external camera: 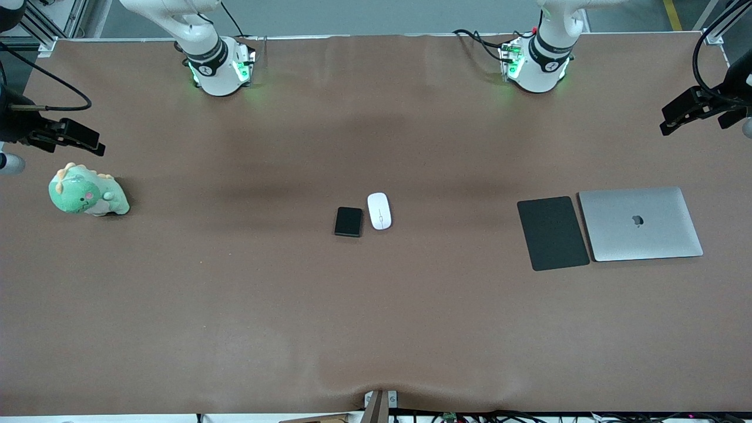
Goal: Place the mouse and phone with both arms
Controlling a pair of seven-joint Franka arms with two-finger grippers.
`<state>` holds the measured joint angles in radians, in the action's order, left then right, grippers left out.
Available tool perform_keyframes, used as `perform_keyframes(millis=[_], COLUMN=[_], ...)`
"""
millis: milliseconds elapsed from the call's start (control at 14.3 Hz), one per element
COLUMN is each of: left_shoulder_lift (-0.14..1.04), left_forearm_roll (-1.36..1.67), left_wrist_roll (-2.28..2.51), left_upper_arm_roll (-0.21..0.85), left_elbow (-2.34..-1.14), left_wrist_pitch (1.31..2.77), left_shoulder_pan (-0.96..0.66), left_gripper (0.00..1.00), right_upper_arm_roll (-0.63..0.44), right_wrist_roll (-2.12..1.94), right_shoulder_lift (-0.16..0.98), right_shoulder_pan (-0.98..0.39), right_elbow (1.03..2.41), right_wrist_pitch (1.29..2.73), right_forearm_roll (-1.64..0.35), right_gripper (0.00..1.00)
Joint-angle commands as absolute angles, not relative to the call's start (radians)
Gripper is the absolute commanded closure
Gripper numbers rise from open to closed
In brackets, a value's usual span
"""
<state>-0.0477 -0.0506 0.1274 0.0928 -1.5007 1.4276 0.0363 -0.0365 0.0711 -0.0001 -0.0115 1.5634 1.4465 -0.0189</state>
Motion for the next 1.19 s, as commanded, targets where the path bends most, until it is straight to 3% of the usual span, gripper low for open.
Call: perform_keyframes(millis=[0,1122], left_shoulder_lift=[-0.049,-0.043], left_forearm_roll=[-0.034,-0.025], left_wrist_roll=[0.117,0.120], left_upper_arm_roll=[0.095,0.097], left_elbow=[-1.485,-1.480], left_wrist_pitch=[1.404,1.405], left_shoulder_pan=[0.046,0.083], left_gripper=[0.00,0.00], right_upper_arm_roll=[-0.028,-0.025], right_wrist_roll=[0.060,0.061], right_shoulder_lift=[-0.005,-0.003], right_shoulder_pan=[0.000,-0.002], right_elbow=[1.566,1.566], right_wrist_pitch=[1.440,1.442], right_forearm_roll=[-0.023,-0.023], right_gripper=[0.00,0.00])
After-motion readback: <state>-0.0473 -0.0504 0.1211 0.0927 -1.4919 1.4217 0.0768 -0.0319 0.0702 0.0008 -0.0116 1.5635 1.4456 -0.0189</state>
